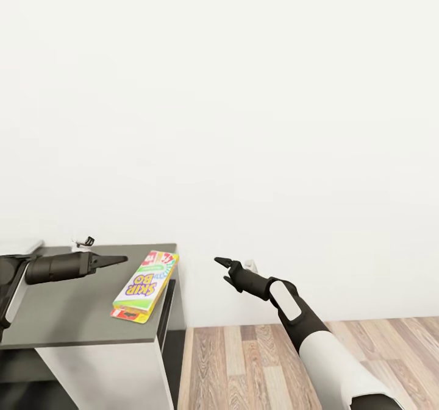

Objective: Put all the toys in the child's room - the three board games (two on the bed and one on the table), the two jigsaw puzzles on the table, and the tennis ball on the table - inside the toy box on the table in the child's room.

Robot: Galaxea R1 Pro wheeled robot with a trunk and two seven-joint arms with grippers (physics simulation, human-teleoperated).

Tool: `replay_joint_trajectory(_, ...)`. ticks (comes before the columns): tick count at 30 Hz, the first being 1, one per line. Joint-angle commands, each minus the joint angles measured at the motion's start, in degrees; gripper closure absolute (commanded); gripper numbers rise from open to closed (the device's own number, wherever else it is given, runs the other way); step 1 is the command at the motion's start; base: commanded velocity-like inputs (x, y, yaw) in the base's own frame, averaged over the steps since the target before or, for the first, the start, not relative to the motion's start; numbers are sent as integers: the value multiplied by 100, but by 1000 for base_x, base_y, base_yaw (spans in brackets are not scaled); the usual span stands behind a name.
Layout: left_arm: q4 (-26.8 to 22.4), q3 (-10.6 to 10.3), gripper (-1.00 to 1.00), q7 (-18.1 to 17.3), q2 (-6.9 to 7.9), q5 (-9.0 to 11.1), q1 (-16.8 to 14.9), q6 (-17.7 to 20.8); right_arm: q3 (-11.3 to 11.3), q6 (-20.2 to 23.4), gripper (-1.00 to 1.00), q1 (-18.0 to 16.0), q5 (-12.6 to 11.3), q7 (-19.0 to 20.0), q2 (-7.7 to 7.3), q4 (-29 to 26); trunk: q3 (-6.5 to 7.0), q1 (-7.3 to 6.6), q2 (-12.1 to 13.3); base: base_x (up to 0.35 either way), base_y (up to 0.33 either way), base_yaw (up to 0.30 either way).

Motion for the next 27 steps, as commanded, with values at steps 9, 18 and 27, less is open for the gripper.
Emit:
replay_joint_trajectory(9, 0, -1, -100, -23, 0, -2, -3, 52, 2, -14, -100, -2, -9, 7, 0, -1, -168, 198, -366, 0, 0, 0)
replay_joint_trajectory(18, 8, -1, -100, -23, 7, -2, -3, 52, 32, -17, -100, -2, -10, 7, 7, -1, -222, 264, -486, 0, 0, 0)
replay_joint_trajectory(27, 9, 11, -100, -23, 12, -2, -3, 54, 37, -17, -100, -2, -9, 7, 10, -1, -222, 264, -486, 0, 0, 0)
